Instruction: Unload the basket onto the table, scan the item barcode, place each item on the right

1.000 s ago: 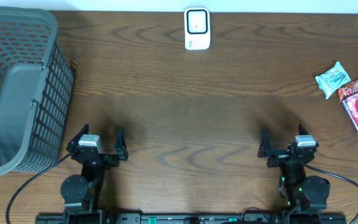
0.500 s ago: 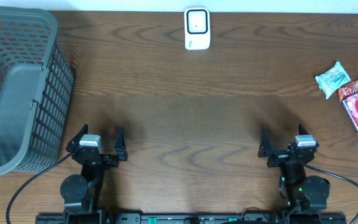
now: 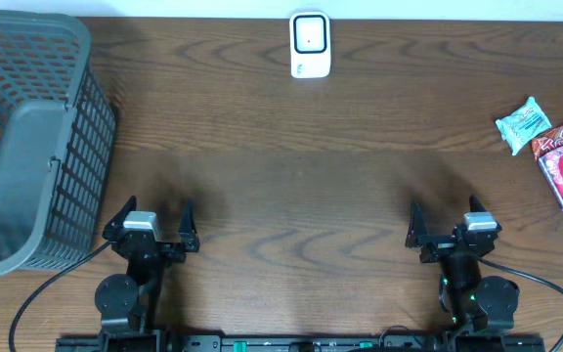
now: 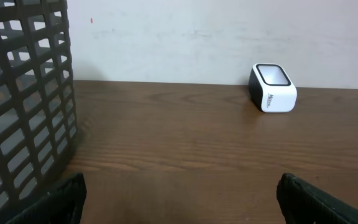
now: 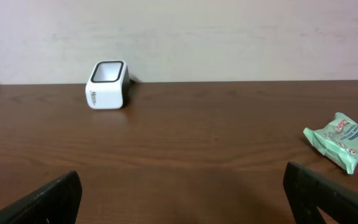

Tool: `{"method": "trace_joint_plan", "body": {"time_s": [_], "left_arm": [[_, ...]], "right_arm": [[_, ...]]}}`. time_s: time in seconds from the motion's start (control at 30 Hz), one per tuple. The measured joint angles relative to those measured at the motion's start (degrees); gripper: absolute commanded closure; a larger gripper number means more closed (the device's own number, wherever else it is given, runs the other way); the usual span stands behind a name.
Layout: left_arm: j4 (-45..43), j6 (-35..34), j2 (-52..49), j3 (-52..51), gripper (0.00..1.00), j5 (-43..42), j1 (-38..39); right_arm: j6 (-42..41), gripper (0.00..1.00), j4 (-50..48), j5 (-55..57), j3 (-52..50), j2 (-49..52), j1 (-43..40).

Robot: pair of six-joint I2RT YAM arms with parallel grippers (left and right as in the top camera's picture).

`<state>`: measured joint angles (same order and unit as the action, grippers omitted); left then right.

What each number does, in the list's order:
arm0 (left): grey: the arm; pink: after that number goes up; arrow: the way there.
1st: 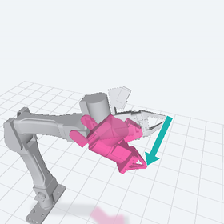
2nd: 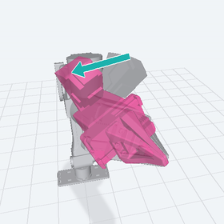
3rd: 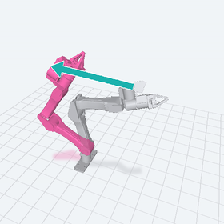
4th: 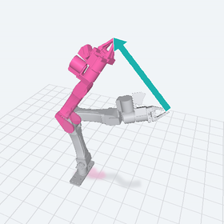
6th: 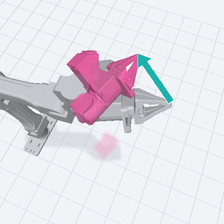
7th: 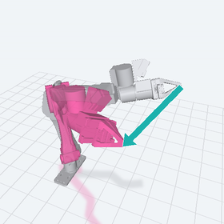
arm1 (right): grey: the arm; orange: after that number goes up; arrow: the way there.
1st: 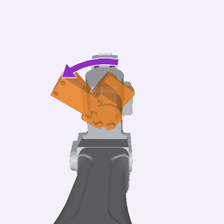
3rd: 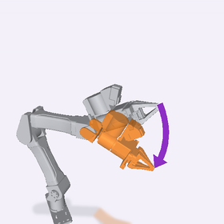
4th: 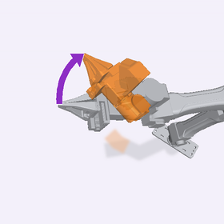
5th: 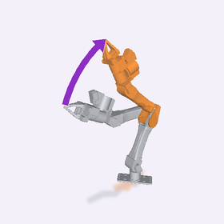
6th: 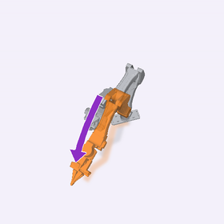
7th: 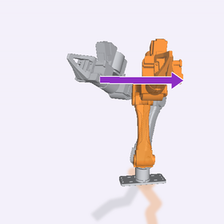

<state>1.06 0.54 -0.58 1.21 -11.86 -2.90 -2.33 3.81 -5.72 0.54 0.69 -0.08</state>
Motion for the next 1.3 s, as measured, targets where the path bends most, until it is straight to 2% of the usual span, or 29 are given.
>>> {"method": "trace_joint_plan", "body": {"time_s": [1.3], "left_arm": [[-0.02,0.83,0.0,0.0,0.02,0.17,0.0]], "right_arm": [[0.0,0.01,0.0,0.0,0.0,0.0,0.0]]}}
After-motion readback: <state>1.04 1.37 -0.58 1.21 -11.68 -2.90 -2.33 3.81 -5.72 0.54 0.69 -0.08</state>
